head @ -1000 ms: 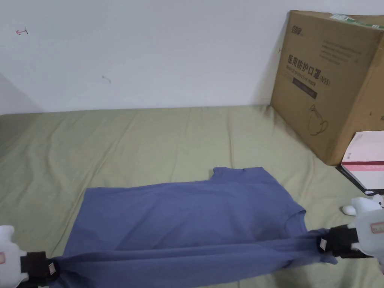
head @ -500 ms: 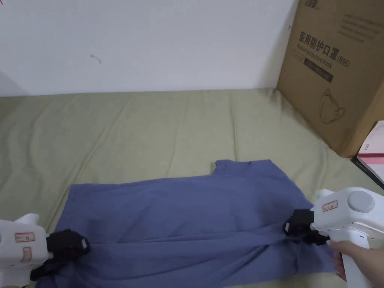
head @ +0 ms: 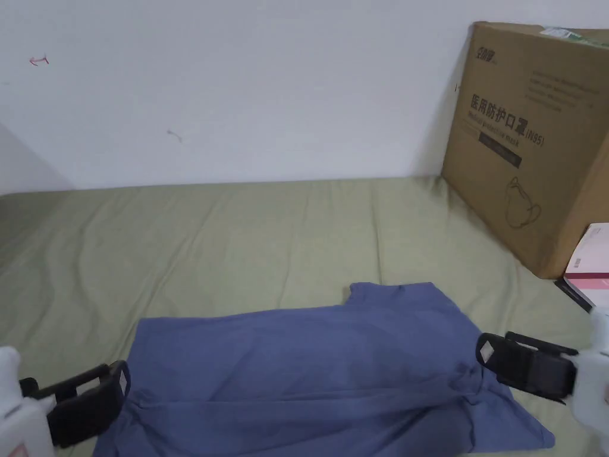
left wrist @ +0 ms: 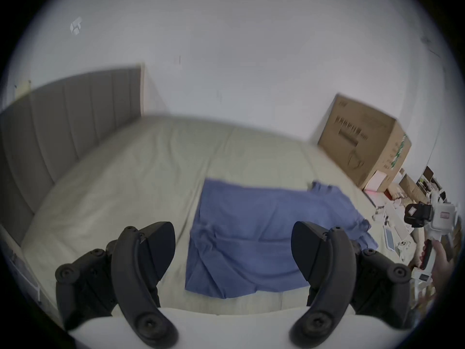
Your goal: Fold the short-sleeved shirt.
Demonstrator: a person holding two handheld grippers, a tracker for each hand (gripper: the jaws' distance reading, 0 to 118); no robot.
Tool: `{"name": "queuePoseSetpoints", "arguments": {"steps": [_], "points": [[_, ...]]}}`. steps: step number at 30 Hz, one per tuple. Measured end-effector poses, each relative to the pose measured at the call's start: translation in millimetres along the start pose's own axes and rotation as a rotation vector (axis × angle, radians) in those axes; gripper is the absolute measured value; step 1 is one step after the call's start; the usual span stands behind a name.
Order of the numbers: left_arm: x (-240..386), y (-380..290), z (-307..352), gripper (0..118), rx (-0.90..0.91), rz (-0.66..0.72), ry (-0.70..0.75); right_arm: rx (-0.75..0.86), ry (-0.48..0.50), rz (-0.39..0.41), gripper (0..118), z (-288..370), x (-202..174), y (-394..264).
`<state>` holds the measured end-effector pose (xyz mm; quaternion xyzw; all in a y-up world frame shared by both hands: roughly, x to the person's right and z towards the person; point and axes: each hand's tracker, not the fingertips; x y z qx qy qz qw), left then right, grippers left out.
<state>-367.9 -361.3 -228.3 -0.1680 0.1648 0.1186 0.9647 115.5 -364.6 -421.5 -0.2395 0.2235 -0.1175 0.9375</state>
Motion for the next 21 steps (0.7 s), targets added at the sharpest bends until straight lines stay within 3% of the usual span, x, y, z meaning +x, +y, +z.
{"name": "queuePoseSetpoints", "arguments": {"steps": [1, 2, 3, 4, 5, 6, 8, 10, 12, 15, 17, 20, 21], "points": [[3.5, -5.1, 15.3, 88, 0.054, -0.003, 0.000, 0.070, 0.012, 0.025, 108, 16.8, -11.9, -7.0], [7.1, -9.6, 28.3, 69, 0.093, -0.005, 0.007, 0.142, 0.012, 0.042, 104, 31.9, -20.6, -15.0], [10.6, -14.4, 39.8, 43, 0.125, -0.015, 0.011, 0.206, 0.004, 0.058, 93, 45.8, -29.1, -22.7], [7.6, -20.2, 43.9, 8, 0.142, -0.033, 0.029, 0.243, 0.013, 0.062, 68, 55.1, -35.1, -28.0], [10.9, -23.9, 51.0, 0, 0.162, -0.059, 0.064, 0.264, 0.026, 0.064, 16, 58.8, -35.2, -31.2], [11.5, -26.7, 58.6, 0, 0.194, -0.069, 0.109, 0.264, 0.020, 0.081, 0, 61.3, -40.8, -33.4], [7.1, -24.7, 65.6, 0, 0.176, -0.065, 0.053, 0.276, -0.017, 0.111, 0, 62.7, -45.0, -36.3], [6.1, -16.7, 67.5, 0, 0.164, -0.069, 0.063, 0.256, 0.050, 0.095, 0, 57.8, -43.8, -29.9], [0.2, -3.3, 65.8, 0, 0.157, -0.070, 0.077, 0.242, 0.055, 0.080, 0, 55.2, -43.6, -26.4], [-20.9, 20.9, 29.7, 0, -0.077, 0.043, 0.028, 0.235, 0.099, 0.064, 0, 50.8, -41.8, -23.7], [-38.4, 20.7, -16.1, 0, -0.367, 0.123, 0.011, 0.212, 0.109, 0.066, 0, 44.1, -42.3, -21.2], [-59.9, -5.2, -75.6, 3, -0.601, 0.146, -0.023, 0.144, 0.122, 0.063, 0, 30.8, -39.2, -22.4], [-62.8, -13.9, -86.5, 23, -0.612, 0.144, -0.003, 0.119, 0.129, 0.060, 0, 27.0, -39.3, -21.6]]}}
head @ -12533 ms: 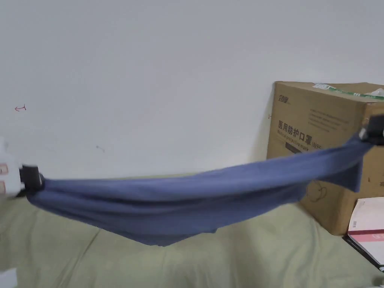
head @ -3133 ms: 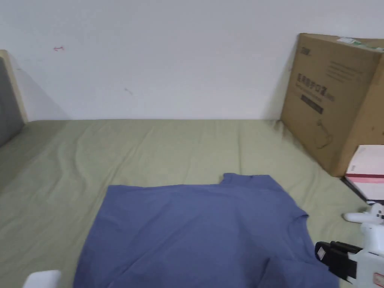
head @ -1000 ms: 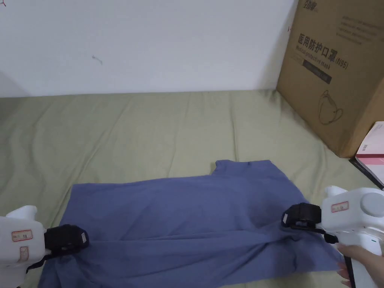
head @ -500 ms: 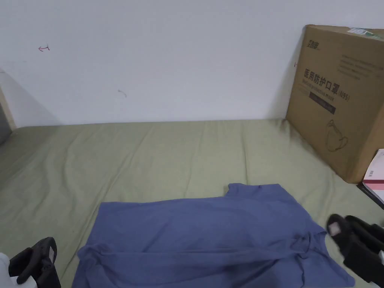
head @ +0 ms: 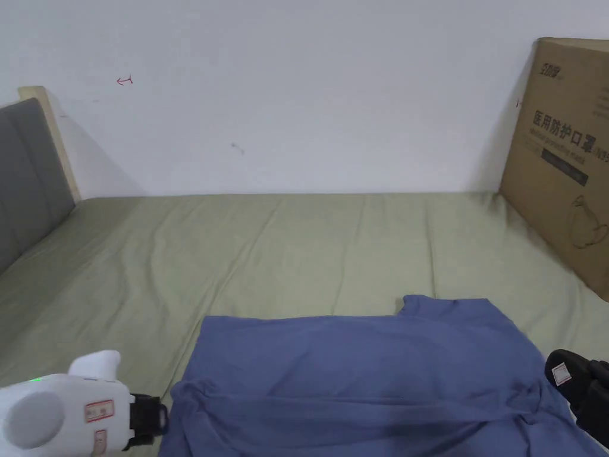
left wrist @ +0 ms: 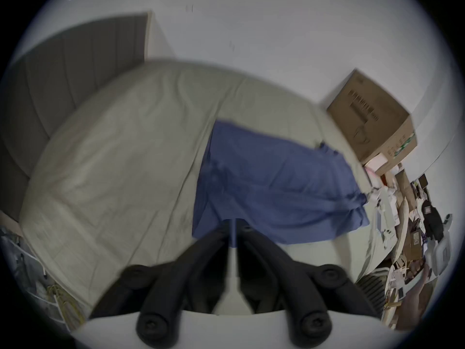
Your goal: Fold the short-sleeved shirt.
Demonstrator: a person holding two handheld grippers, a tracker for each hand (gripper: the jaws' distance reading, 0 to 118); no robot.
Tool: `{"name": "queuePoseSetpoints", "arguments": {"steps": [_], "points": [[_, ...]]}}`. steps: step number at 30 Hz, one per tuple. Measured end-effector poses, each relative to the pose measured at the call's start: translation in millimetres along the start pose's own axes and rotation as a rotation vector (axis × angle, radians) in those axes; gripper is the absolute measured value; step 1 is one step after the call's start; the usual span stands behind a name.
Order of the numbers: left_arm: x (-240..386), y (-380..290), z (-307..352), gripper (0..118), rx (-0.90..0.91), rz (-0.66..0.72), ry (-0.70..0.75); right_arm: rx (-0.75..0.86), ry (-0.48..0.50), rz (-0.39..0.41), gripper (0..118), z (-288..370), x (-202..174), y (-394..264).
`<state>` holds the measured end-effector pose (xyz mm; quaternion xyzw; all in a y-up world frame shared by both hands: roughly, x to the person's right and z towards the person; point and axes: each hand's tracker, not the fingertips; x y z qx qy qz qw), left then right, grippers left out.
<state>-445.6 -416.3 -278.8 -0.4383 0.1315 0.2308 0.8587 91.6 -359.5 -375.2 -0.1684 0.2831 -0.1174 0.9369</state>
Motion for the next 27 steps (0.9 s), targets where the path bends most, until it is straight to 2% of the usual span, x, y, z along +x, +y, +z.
{"name": "queuePoseSetpoints", "arguments": {"steps": [2, 3, 4, 8, 10, 12, 14, 16, 18, 19, 20, 21, 22, 23, 24, 27], "points": [[-5.6, -1.2, -33.5, 107, -0.051, -0.038, 0.077, -0.032, 0.000, -0.009, 0, -6.6, 4.3, -3.4], [-6.5, -6.4, -44.8, 113, -0.065, -0.057, 0.095, -0.039, -0.008, -0.011, 0, -9.0, 6.0, -5.4], [-7.4, -6.5, -54.6, 110, -0.065, -0.061, 0.110, -0.046, -0.017, -0.014, 0, -10.9, 6.9, -6.5], [-9.6, -13.1, -107.2, 110, -0.155, -0.071, 0.192, -0.084, -0.038, -0.032, 0, -20.4, 13.7, -11.2], [-15.5, -18.3, -131.0, 114, -0.204, -0.050, 0.201, -0.091, -0.051, -0.033, 0, -24.0, 17.6, -12.9], [-15.7, -25.0, -134.9, 118, -0.146, -0.038, 0.152, -0.067, -0.042, -0.035, 0, -23.5, 19.3, -12.3], [-12.4, -28.6, -135.5, 118, -0.126, -0.034, 0.192, -0.062, -0.045, -0.038, 0, -28.8, 25.6, -9.1], [-9.1, -30.0, -132.6, 118, -0.127, -0.060, 0.213, -0.140, -0.080, -0.087, 0, -39.5, 37.7, -8.1], [-6.5, -29.8, -121.6, 105, -0.116, -0.065, 0.217, -0.226, -0.011, -0.190, 0, -52.3, 59.4, -9.0], [-0.4, -30.9, -112.9, 90, -0.092, -0.097, 0.231, -0.251, -0.034, -0.209, 0, -56.3, 67.7, -9.5], [5.0, -32.4, -103.4, 66, -0.052, -0.145, 0.241, -0.269, -0.056, -0.212, 0, -59.1, 72.4, -8.3], [10.7, -34.1, -93.3, 56, -0.019, -0.191, 0.250, -0.278, -0.064, -0.214, 0, -62.5, 83.4, -7.2], [14.5, -33.9, -85.1, 56, -0.003, -0.221, 0.235, -0.277, -0.096, -0.205, 0, -64.1, 93.3, -6.6], [16.0, -30.6, -80.4, 15, -0.016, -0.224, 0.170, -0.280, -0.161, -0.180, 0, -66.1, 104.0, -5.9], [19.7, -28.2, -73.1, 6, -0.025, -0.207, 0.111, -0.296, -0.199, -0.163, 0, -68.3, 111.5, -4.6], [29.5, -18.6, -52.7, 6, -0.002, -0.177, 0.117, -0.413, -0.264, -0.189, 0, -89.1, 144.5, 0.6]]}}
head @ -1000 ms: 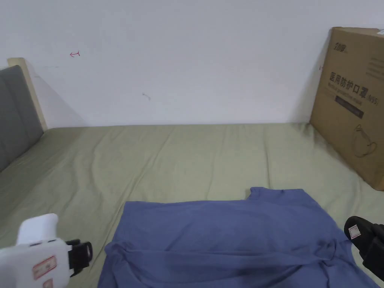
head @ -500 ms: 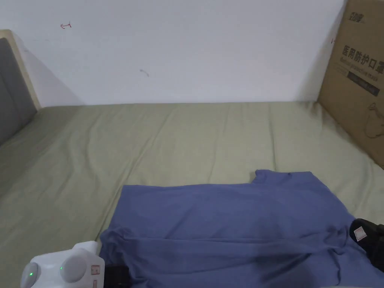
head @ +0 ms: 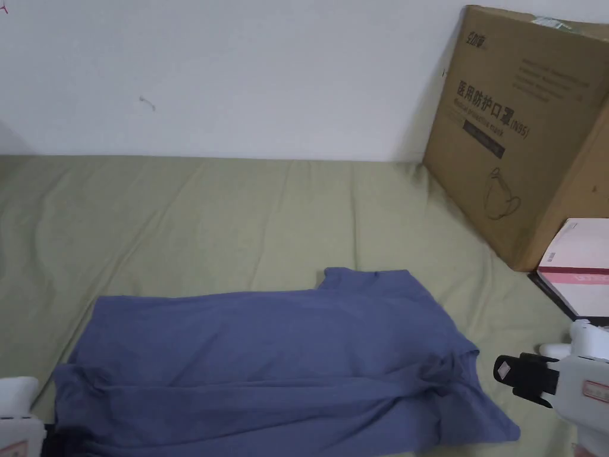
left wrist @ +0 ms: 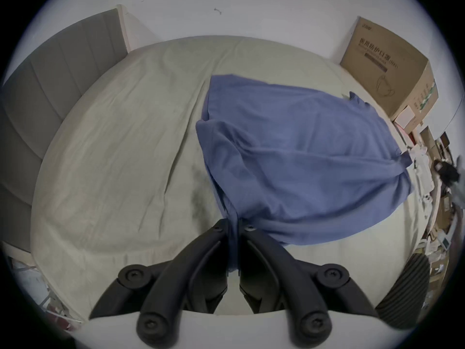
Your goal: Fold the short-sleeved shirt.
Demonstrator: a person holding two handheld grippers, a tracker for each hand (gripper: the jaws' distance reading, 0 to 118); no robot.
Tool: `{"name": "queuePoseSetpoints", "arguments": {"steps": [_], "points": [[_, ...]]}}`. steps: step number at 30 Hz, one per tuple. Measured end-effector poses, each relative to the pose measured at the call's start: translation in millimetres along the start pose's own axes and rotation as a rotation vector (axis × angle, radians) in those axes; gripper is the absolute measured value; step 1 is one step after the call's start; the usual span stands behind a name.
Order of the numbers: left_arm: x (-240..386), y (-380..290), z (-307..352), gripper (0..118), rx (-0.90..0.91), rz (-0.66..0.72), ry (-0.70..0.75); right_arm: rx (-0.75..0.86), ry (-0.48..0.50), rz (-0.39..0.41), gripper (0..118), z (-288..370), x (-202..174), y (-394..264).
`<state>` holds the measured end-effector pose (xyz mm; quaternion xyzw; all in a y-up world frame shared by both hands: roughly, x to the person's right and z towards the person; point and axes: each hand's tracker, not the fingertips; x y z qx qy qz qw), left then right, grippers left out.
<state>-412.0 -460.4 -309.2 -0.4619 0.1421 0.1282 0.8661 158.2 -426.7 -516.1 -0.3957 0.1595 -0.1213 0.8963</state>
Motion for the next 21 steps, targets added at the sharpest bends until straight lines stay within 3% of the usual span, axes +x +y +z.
{"name": "queuePoseSetpoints", "arguments": {"steps": [1, 3, 4, 8, 10, 12, 13, 14, 15, 17, 21], "points": [[-0.5, 2.1, 5.4, 6, 0.020, 0.020, -0.016, -0.047, -0.023, -0.006, 10, -11.9, 10.6, 6.4], [-1.1, 4.3, 14.4, 6, 0.043, 0.052, -0.030, -0.231, -0.100, 0.001, 89, -41.3, 16.2, 13.4], [-3.4, 6.4, 14.9, 6, 0.040, 0.047, -0.025, -0.296, -0.122, 0.012, 105, -54.1, 18.8, 11.1], [-3.3, 2.7, 12.4, 6, 0.040, 0.034, -0.014, -0.425, -0.173, 0.086, 105, -94.8, 29.4, -2.1], [-2.4, -0.5, 6.9, 6, 0.021, 0.044, -0.004, -0.434, -0.189, 0.090, 98, -104.6, 35.0, -6.6], [-6.3, -3.0, -0.8, 6, 0.000, 0.054, 0.005, -0.435, -0.141, 0.081, 68, -103.4, 38.3, -8.1], [-5.0, -4.5, -3.2, 6, -0.004, 0.048, 0.016, -0.398, -0.149, 0.124, 49, -96.7, 31.0, -9.1], [-1.6, -6.2, -3.9, 6, -0.002, 0.020, 0.039, -0.386, -0.149, 0.170, 18, -91.9, 26.2, -9.2], [1.0, -6.8, -4.4, 6, 0.008, -0.024, 0.062, -0.402, -0.094, 0.186, 12, -89.0, 22.6, -9.8], [3.7, -7.5, -4.7, 6, 0.006, -0.026, 0.062, -0.444, 0.004, 0.180, 11, -80.0, 13.0, -13.4], [-10.6, -2.1, 10.8, 6, 0.037, 0.074, -0.001, -0.347, -0.110, 0.307, 11, -55.1, 0.4, -12.3]]}}
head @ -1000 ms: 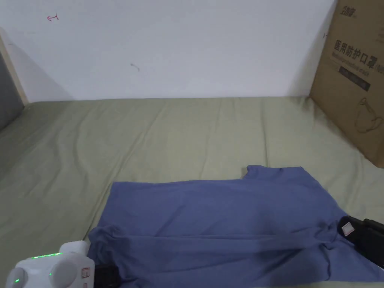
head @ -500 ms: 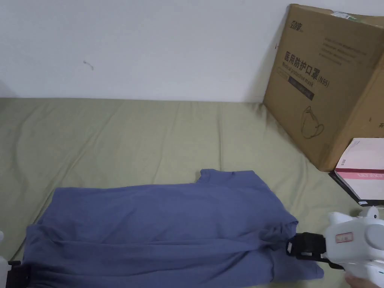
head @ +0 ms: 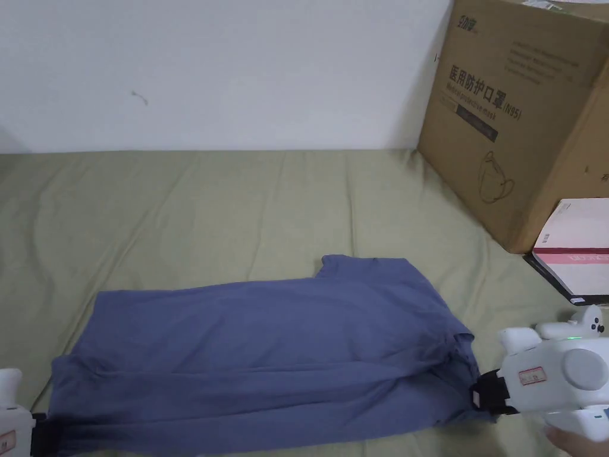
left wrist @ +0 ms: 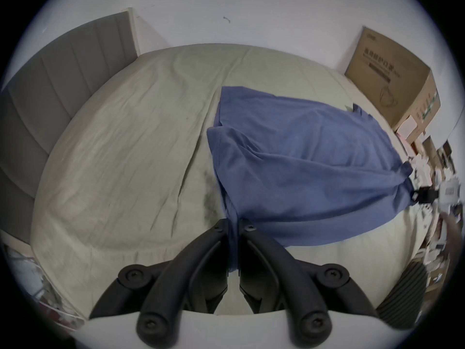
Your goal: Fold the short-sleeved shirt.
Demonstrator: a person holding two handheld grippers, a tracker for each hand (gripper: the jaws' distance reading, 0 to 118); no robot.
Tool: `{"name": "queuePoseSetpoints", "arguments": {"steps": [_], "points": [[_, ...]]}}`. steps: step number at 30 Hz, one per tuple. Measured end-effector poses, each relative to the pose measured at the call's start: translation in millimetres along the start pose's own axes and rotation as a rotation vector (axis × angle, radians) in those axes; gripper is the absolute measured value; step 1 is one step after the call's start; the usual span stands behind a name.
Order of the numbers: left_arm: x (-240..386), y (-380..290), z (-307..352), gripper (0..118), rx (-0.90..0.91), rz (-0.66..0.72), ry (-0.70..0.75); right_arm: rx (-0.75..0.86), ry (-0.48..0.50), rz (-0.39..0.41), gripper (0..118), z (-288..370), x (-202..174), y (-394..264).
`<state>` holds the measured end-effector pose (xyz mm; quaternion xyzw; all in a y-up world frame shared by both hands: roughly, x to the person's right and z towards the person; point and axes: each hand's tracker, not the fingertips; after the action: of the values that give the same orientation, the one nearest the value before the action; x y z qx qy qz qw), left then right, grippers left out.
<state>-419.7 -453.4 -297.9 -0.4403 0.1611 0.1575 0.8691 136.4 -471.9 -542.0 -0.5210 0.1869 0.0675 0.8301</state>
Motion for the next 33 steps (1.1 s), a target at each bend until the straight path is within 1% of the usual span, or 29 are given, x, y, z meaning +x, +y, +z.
{"name": "queuePoseSetpoints", "arguments": {"steps": [3, 5, 6, 7, 8, 9, 10, 12, 13, 15, 18, 19, 20, 21, 22, 23, 24, 25, 26, 29, 30, 32, 33], "points": [[-11.1, 5.8, 26.7, 6, 0.031, 0.018, -0.014, 0.010, 0.065, -0.057, 11, 30.6, 10.2, -6.6], [-16.1, 3.4, 46.7, 6, 0.044, 0.008, -0.026, -0.007, 0.058, -0.037, 11, 52.1, 11.9, -16.5], [-21.1, -0.7, 54.9, 6, 0.046, 0.024, -0.078, 0.002, 0.042, -0.008, 11, 62.2, 10.8, -25.2], [-27.9, -7.7, 60.9, 6, 0.023, 0.010, -0.082, 0.022, 0.021, 0.023, 11, 71.2, 9.9, -34.7], [-30.3, -15.8, 63.6, 6, -0.014, -0.016, -0.079, 0.014, 0.029, 0.014, 11, 85.4, -0.7, -47.7], [-32.9, -25.6, 65.7, 6, -0.052, -0.037, -0.069, -0.001, 0.054, 0.001, 11, 88.9, 1.2, -57.2], [-35.7, -36.4, 67.4, 6, -0.085, -0.052, -0.061, -0.026, 0.078, -0.025, 11, 90.7, 2.8, -68.1], [-42.3, -57.0, 62.6, 6, -0.153, -0.066, -0.058, -0.067, 0.073, -0.075, 11, 81.2, 11.9, -88.3], [-44.4, -66.7, 56.9, 6, -0.185, -0.066, -0.049, -0.090, 0.060, -0.083, 11, 73.9, 13.3, -98.0], [-48.1, -82.4, 42.1, 6, -0.255, -0.058, -0.064, -0.131, 0.025, -0.073, 11, 58.8, 11.9, -113.5], [-48.4, -89.8, 29.8, 6, -0.267, -0.077, -0.068, -0.156, 0.051, -0.097, 11, 47.0, 14.5, -121.7], [-49.2, -89.0, 31.0, 8, -0.264, -0.067, -0.072, -0.139, 0.049, -0.093, 11, 52.4, 12.6, -120.3], [-50.7, -86.2, 32.0, 28, -0.263, -0.034, -0.077, -0.132, 0.047, -0.096, 11, 53.5, 17.3, -117.2], [-52.6, -83.3, 34.1, 55, -0.260, -0.002, -0.076, -0.125, 0.049, -0.105, 15, 57.6, 17.6, -113.7], [-54.6, -81.7, 37.0, 82, -0.255, 0.010, -0.060, -0.118, 0.056, -0.112, 32, 62.9, 17.6, -110.3], [-56.0, -81.3, 43.1, 102, -0.249, 0.015, -0.062, -0.117, 0.053, -0.115, 82, 67.6, 17.0, -107.9], [-57.4, -81.0, 50.8, 103, -0.231, 0.027, -0.072, -0.113, 0.039, -0.125, 109, 71.4, 16.7, -107.2], [-57.5, -79.9, 59.8, 102, -0.194, 0.044, -0.080, -0.107, 0.034, -0.129, 114, 75.9, 14.7, -106.9], [-56.9, -78.3, 68.3, 102, -0.164, 0.057, -0.080, -0.075, 0.032, -0.139, 114, 84.5, 12.5, -105.2], [-47.5, -75.0, 106.4, 102, -0.029, 0.086, -0.100, 0.033, 0.089, -0.150, 114, 112.9, 0.1, -101.3], [-41.4, -73.2, 121.7, 102, 0.039, 0.082, -0.110, 0.085, 0.110, -0.136, 114, 123.4, -6.5, -100.5], [-23.9, -68.8, 153.8, 101, 0.206, 0.042, -0.098, 0.232, 0.149, -0.082, 113, 152.4, -24.0, -101.8], [-13.5, -67.7, 171.5, 101, 0.330, -0.005, -0.068, 0.304, 0.173, -0.055, 113, 165.1, -33.2, -102.1]]}}
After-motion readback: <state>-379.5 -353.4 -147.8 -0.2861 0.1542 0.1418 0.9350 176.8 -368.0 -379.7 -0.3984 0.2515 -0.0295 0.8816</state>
